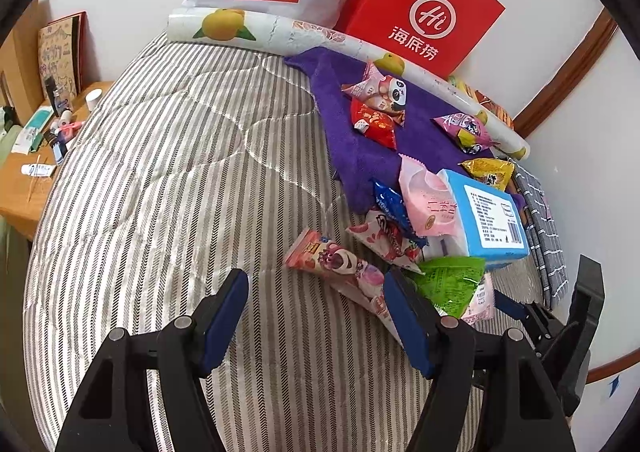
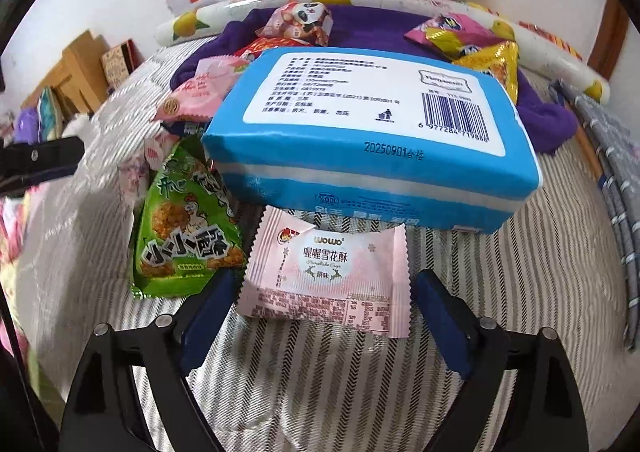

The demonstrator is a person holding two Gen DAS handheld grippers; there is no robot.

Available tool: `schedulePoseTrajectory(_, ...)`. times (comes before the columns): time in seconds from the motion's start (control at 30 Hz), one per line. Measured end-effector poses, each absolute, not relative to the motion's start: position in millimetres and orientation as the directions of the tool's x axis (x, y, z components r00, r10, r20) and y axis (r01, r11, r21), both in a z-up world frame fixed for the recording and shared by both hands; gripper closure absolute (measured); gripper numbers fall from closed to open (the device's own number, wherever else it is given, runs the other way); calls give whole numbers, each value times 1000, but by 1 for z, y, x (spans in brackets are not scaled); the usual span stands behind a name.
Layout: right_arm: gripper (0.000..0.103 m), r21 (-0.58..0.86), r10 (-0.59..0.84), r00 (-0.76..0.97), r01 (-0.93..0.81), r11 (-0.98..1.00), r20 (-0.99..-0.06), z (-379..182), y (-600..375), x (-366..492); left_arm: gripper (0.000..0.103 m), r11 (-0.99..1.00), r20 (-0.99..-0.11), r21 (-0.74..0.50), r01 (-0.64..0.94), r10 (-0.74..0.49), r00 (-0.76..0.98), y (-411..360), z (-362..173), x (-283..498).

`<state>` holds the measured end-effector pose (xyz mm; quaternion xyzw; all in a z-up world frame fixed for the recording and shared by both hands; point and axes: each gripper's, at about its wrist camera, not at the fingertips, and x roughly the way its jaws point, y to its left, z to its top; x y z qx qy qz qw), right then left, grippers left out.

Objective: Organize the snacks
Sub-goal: 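Grasp the pink WOWO pastry packet with the right gripper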

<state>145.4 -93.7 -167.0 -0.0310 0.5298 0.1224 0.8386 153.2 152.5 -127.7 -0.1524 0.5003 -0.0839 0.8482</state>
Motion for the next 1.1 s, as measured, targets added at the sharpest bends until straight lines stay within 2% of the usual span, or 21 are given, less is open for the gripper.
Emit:
schedulePoseTrajectory(0.03,23,74,174,405,-251,965,-898,-166,-96,144,35,940,-823,-342,-11,-294,486,153,-128,152)
schedulePoseTrajectory(0.3,24,121,209,377,-243,963,-902,-162,-131,136,35,937,-824,-349,-15,-300,482,149,-129,153)
schedulePoseTrajectory(0.37,23,125,209,377,-235,964,-902,-163,-131,135,35,936,-823,-353,-14,-303,480,147,-130,153)
schedulePoseTrajectory(0.5,14,88,171,402,-218,972,-900,-166,-119,135,35,937,-826,-349,-10,-303,476,142,-130,152)
schedulePoseTrajectory(0.63,15,41,126,448,-194,980,-885,-169,-113,132,35,941,-830,-337,-4,-296,473,139,-130,149)
schedulePoseTrajectory(0.67,16,44,127,453,-190,981,-882,-169,-114,131,35,943,-831,-334,-5,-292,473,138,-130,148)
schedulePoseTrajectory(0.73,26,39,123,465,-186,982,-877,-167,-118,129,35,944,-832,-331,-4,-289,474,137,-130,147)
schedulePoseTrajectory(0.9,42,69,144,472,-174,982,-870,-161,-132,128,35,945,-830,-328,10,-293,475,131,-131,143)
schedulePoseTrajectory(1.1,44,130,191,464,-159,979,-865,-159,-144,128,35,937,-826,-348,5,-309,471,120,-133,145)
